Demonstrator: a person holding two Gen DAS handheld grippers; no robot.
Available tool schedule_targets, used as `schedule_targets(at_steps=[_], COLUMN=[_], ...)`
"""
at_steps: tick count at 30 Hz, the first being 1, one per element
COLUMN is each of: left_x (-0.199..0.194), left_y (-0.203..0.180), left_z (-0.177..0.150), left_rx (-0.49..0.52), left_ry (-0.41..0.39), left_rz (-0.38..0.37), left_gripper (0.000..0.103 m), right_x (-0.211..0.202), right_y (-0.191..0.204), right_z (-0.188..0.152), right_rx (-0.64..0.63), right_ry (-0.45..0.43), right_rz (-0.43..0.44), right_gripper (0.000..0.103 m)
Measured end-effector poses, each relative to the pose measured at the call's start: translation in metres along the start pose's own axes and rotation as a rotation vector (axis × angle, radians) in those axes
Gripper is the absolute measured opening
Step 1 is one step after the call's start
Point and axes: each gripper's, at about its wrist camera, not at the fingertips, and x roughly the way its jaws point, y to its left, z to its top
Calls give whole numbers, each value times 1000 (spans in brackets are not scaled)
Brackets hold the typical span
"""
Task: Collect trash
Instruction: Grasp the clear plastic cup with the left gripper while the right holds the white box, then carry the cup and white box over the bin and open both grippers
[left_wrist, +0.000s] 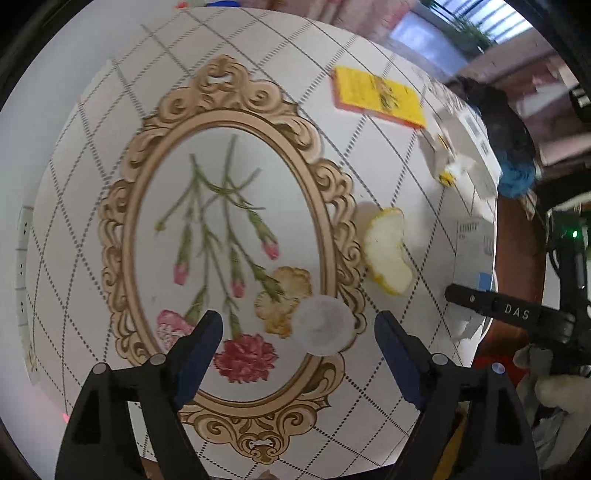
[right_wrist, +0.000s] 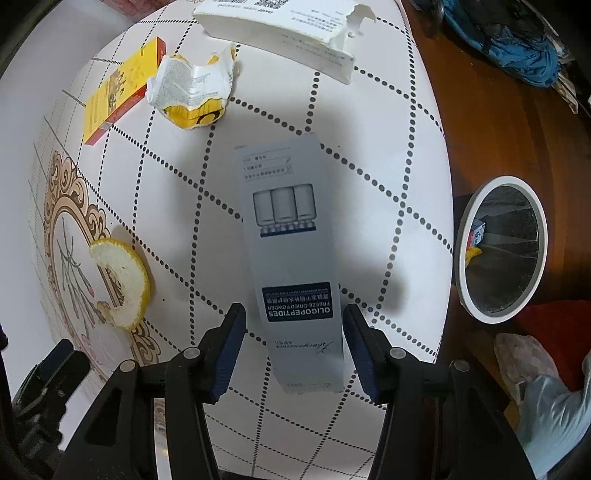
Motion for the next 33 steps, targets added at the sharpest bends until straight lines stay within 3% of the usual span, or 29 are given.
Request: schedule_targets(at_steps=[10, 11, 12, 14, 15, 25, 33], left_x=[39, 40, 43, 48, 48, 13, -42], left_y=[-28, -30, -37, -46, -48, -67, -103], left_z=[-2, -3, -3, -4, -5, -9, -5], left_rx=[86, 93, 102, 125, 131, 153, 201], left_ry=[56, 52, 44, 52, 48, -39, -151], left_rz=[97, 97, 104, 129, 135, 188, 235], left_gripper=[83, 78, 56, 36, 36, 36, 36], right_x=[5, 6, 7, 8, 7, -10, -62], right_y=[6, 7, 8, 10, 11, 5, -15], right_z=[-3, -3, -5, -8, -9, -25, -39], right_rx=[-3, -7, -13, -26, -30, -46, -24], right_ry=[-13, -15, -19, -27, -32, -93, -191], right_rz=[-20, -25, -35, -71, -75, -38, 46], right_gripper=[56, 56, 53, 45, 38, 37, 37])
